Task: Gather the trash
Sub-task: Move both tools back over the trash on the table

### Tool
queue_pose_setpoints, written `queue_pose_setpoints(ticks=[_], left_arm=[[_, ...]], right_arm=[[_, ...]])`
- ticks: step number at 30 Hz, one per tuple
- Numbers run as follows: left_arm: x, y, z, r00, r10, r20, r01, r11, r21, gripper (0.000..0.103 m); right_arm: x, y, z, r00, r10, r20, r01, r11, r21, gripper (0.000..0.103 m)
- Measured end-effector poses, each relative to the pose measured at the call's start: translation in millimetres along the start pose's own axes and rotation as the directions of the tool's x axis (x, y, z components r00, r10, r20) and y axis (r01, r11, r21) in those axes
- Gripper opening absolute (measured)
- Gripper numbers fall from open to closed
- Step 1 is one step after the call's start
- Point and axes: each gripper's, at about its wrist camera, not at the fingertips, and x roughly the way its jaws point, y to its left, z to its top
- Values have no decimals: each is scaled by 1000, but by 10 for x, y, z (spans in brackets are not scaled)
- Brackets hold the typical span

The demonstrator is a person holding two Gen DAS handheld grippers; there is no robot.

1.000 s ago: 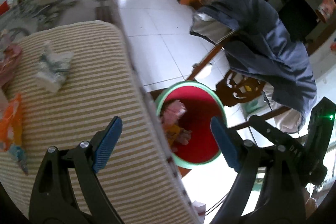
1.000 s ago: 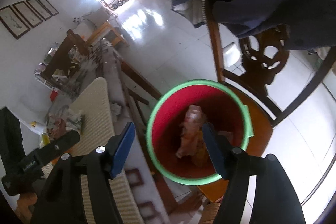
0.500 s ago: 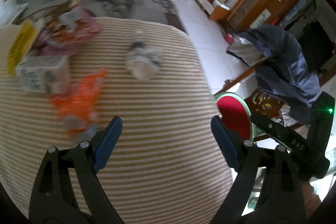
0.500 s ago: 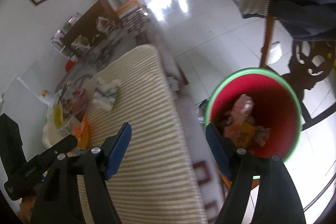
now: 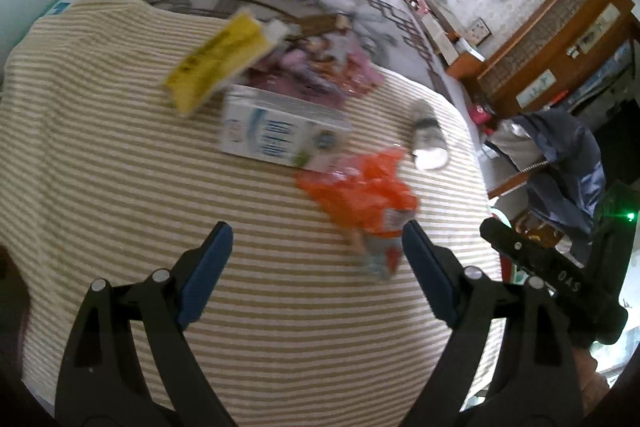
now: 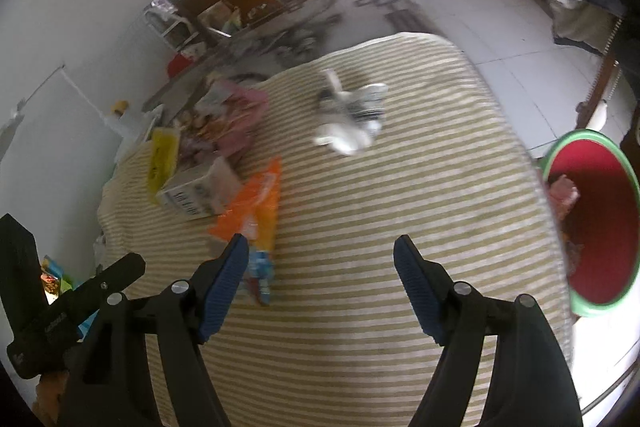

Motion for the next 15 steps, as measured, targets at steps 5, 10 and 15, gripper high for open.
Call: queue_pose_setpoints(ticks=[5,10,15], left_arm=[[-120,264,5,1000,5,10,-5,1000,-3,84],[-184,464,24,1000,4,14,-4,1000,-17,84],[-234,608,28,1000,3,24,-2,999,-37,84]], right_arm=[[162,235,-79,1000,14,-25,-14,1000,8,77],[245,447,-148,999,11,-32,-11,1000,-9,77],[296,575,-165,999,1,-33,-2,1000,-17,77]])
